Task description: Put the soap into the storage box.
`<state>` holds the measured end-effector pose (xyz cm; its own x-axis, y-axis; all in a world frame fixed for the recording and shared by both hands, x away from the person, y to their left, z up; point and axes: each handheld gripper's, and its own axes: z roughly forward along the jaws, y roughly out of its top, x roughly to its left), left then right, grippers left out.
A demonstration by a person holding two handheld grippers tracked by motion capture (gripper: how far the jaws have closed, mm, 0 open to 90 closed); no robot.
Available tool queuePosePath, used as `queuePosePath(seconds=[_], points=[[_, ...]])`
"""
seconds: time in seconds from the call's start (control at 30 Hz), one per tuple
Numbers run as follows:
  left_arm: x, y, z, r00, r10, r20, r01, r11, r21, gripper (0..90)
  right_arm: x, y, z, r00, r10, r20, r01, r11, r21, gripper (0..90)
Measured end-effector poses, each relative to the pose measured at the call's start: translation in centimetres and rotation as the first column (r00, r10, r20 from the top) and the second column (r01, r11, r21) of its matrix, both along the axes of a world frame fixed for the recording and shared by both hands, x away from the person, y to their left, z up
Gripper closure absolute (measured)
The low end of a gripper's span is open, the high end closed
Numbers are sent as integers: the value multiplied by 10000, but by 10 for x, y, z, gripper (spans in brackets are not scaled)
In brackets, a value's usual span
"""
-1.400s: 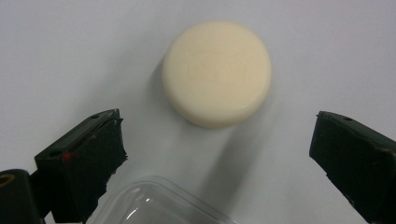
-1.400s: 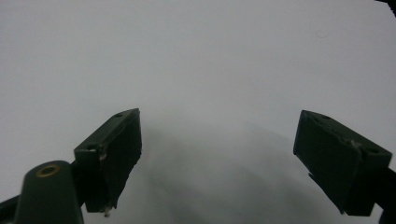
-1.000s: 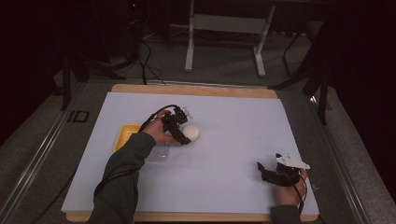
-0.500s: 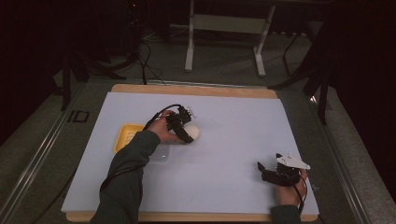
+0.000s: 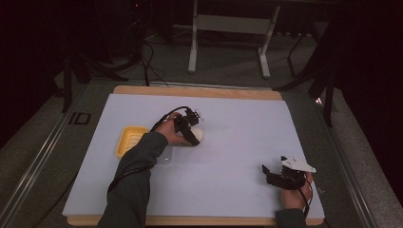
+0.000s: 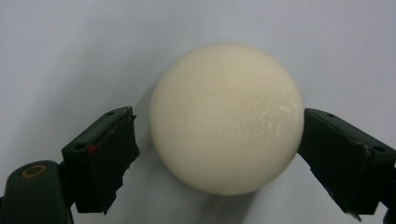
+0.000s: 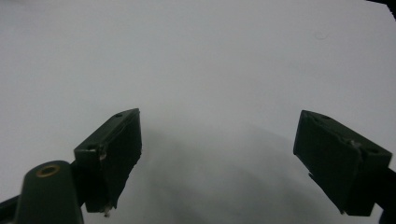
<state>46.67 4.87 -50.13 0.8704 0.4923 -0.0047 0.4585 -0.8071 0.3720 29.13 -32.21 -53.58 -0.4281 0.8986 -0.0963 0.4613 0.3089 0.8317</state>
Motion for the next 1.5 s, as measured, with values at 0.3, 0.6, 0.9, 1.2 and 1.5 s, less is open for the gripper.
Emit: queuePosePath(seconds=[0.3,0.6,0.9,1.2,1.5], points=[[5,-8,-7,9999,17,-159,-16,10000,85,128,0,0,0,10000,6,-9,-6,10000,-5,153],[7,-11,-8,9994,-70,-328,79,9995,291,167,0,0,0,10000,19,-12,-19,10000,37,152],[6,-12,-5,9984,-160,-544,194,9979,617,225,0,0,0,10000,19,-9,-19,10000,34,152],[-2,-14,-4,9969,-470,-635,524,9949,857,229,0,0,0,10000,22,-18,-22,10000,14,152],[-13,-10,-2,9960,-717,-534,767,9921,992,231,0,0,0,10000,21,-8,-21,10000,5,152]])
